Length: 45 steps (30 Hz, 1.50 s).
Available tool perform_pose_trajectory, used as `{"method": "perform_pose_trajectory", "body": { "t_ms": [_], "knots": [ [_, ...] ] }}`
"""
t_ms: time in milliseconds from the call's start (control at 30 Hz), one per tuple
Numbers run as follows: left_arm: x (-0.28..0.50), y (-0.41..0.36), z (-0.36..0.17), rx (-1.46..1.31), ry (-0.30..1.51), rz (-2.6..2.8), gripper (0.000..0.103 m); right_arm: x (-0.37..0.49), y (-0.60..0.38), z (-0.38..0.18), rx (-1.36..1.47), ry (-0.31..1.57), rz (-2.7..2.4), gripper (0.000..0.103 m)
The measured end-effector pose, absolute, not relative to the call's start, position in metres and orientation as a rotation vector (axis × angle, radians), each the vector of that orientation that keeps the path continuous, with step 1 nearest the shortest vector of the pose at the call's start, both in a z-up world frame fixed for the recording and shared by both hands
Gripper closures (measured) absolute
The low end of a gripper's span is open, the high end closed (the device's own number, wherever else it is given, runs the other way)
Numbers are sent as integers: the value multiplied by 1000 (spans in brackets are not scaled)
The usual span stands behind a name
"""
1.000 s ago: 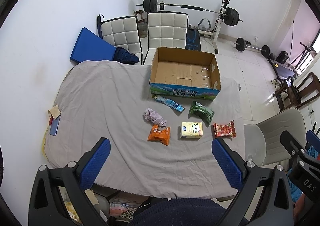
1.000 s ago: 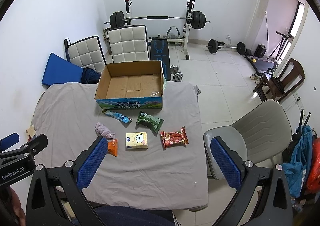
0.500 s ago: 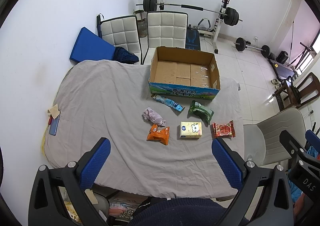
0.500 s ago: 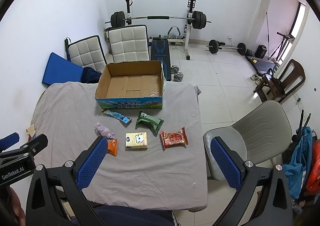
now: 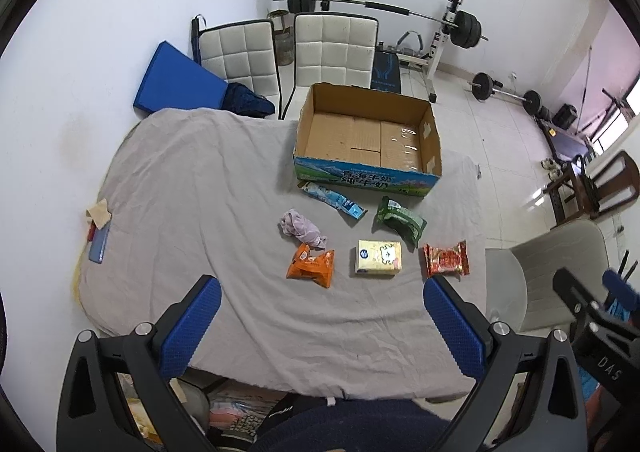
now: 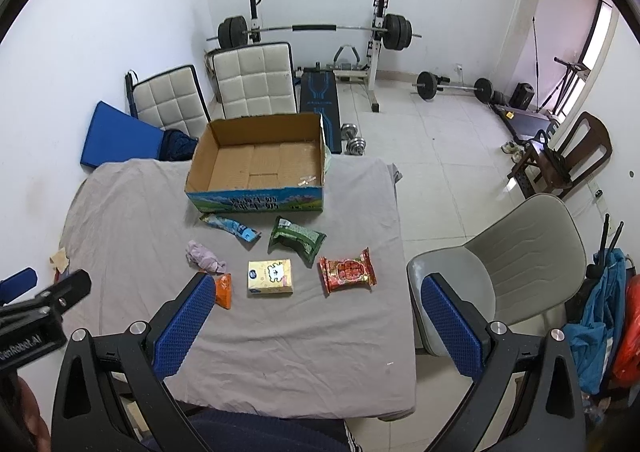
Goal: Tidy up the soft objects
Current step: 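Grasp the yellow tissue pack with left gripper while right gripper grasps green bag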
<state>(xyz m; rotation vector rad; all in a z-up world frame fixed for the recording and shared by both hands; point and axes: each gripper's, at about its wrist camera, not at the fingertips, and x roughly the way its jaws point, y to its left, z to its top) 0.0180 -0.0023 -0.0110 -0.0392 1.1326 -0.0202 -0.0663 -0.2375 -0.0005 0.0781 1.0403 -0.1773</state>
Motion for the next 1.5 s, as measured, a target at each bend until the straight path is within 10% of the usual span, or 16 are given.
{"method": "perform_pose_trajectory", "body": {
  "t_ms": [667, 967, 1067, 1200, 1500],
  "knots": [
    [130, 12, -267, -422, 1577, 41, 0, 155, -242, -308, -256, 1424, 95, 0],
    [143, -24, -348, -767, 1722, 27, 4, 216, -224, -416, -378, 1512, 305, 18],
    [145, -33, -363, -867, 1758, 43, 4, 223, -224, -438, -367, 1562, 312, 47],
    [147, -41, -378, -1013, 1779, 79, 4, 213, -237, -442, -344, 1590, 252, 57],
    [160, -62, -419, -1085, 1860, 257, 11, 185, -280, -456, -91, 1665, 102, 61]
  ]
}}
